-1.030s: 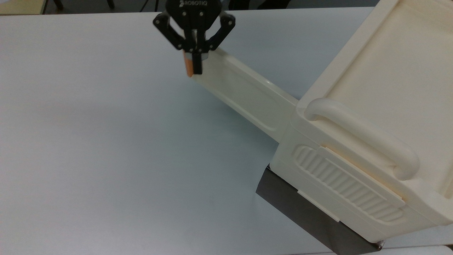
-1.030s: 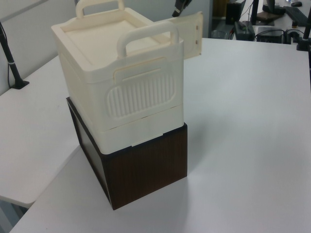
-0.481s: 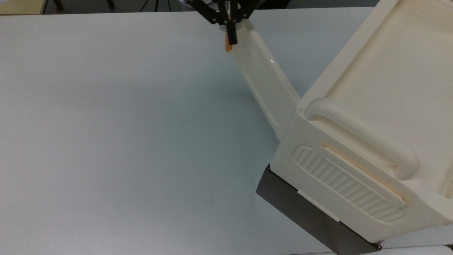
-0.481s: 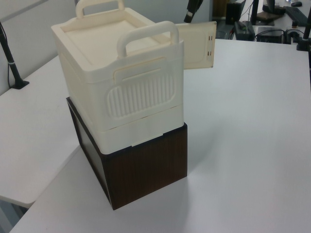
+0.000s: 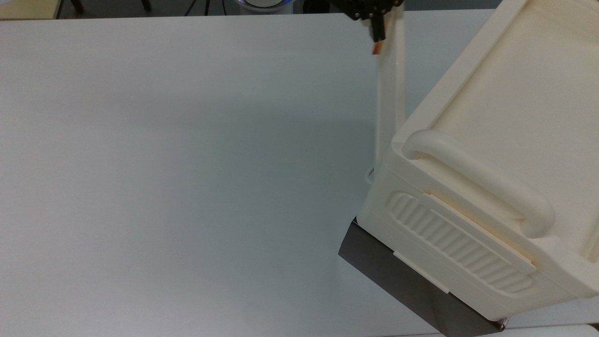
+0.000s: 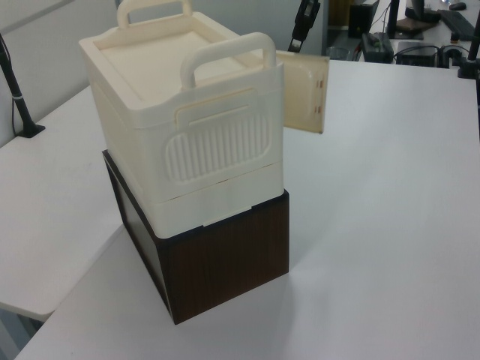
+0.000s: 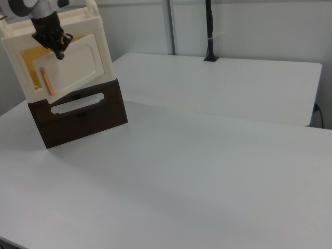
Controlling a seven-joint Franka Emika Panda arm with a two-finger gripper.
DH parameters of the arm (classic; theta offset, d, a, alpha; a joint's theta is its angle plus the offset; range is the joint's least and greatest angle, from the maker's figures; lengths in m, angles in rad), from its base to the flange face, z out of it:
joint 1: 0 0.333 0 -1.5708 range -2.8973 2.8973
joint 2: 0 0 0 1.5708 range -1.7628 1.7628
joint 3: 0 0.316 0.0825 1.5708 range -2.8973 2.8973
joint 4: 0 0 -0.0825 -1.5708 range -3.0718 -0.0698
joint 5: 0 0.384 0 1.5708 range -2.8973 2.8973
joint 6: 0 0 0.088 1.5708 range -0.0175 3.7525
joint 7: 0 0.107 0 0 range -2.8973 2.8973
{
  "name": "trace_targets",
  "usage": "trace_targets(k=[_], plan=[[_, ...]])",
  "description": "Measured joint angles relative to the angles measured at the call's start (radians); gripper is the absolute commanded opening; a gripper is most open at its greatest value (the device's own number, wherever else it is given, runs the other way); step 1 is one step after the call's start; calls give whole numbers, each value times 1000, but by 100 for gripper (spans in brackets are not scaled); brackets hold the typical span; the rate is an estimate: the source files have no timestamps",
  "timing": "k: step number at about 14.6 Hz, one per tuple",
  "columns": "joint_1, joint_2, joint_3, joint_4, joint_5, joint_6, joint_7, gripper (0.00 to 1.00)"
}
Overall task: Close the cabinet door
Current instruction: 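Press the door flush against the cabinet front with the gripper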
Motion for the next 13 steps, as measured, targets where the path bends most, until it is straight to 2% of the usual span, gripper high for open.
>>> trace_targets(k=[6,13], plan=[[15,1,20,0,19,39,-39,6],[82,25,22,-6,19,127,-191,5]])
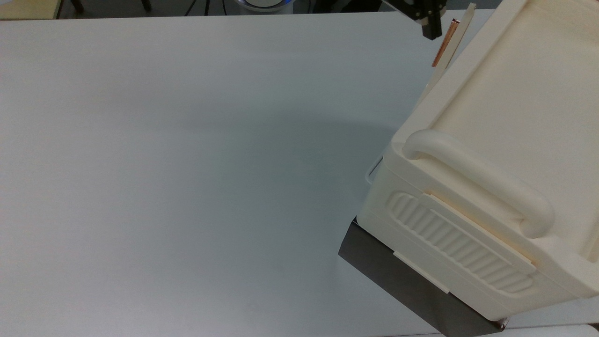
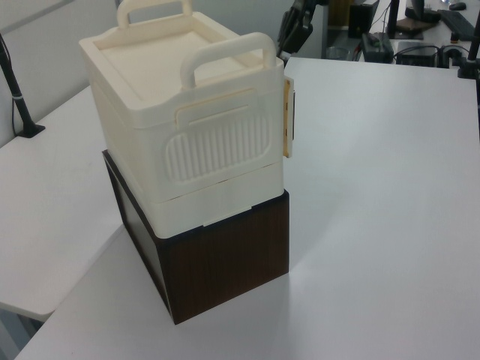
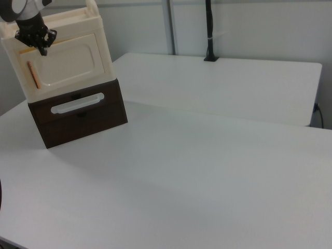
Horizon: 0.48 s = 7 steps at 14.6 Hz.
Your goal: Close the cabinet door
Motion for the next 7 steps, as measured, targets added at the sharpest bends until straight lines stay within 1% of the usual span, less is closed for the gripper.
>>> trace_targets(k=[5,7], plan=[[30,42,0,-3,-1,101,-59,5],[34,53,0,-3,-5,118,-70,5]])
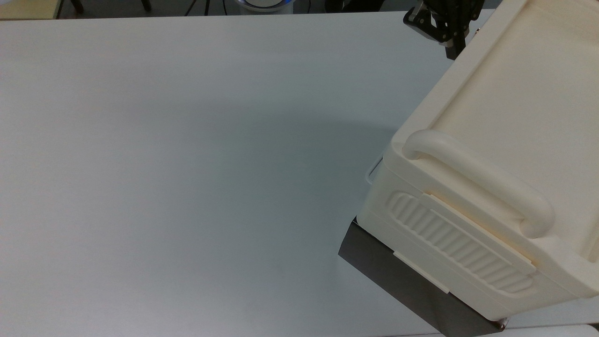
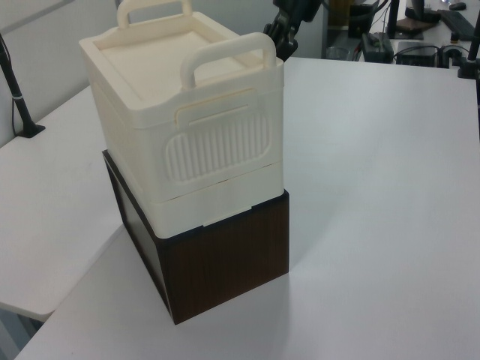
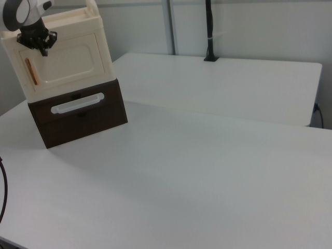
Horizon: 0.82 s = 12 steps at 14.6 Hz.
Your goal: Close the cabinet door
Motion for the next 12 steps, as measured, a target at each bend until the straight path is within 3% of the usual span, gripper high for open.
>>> trace_targets(k=[5,8,11,12], plan=[[-3,9,-2,-1,-2,24,-3,5],[-5,7,-10,-4,-40,15,-7,5],[-45,-19,-45,-13,-111,-132,-7,5],[-65,-36,-79,-17,-131,-222,-7,5]])
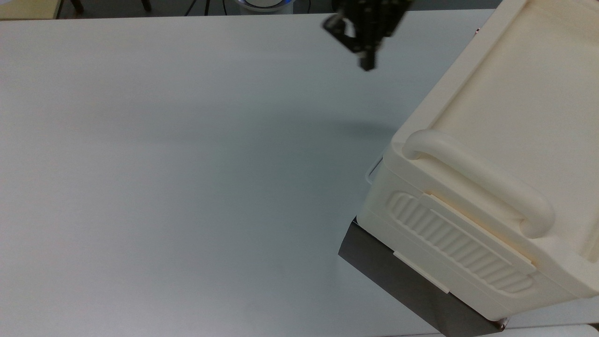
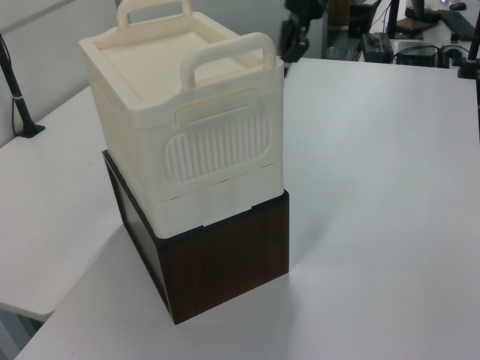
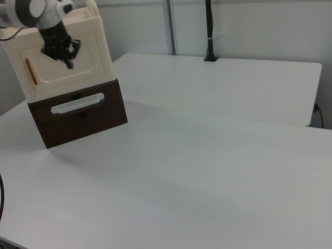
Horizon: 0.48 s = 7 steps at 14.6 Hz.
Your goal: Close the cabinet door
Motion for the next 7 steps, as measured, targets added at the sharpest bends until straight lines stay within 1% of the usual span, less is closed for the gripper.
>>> trace_targets(k=[1,2,3,4,5,6,7], plan=[[-10,-11,-30,-2,-5,-53,0,5],[-18,-23,-88,-4,-8,-116,-1,6],[-22,-29,-129,-7,-9,-151,-3,6],[-25,-35,-181,-10,-9,-195,-4,7],[-30,-36,-208,-11,-9,-223,0,8],[-35,-37,-231,-12,-11,-251,15,14],[-43,-38,-247,-14,-18,-272,33,16]])
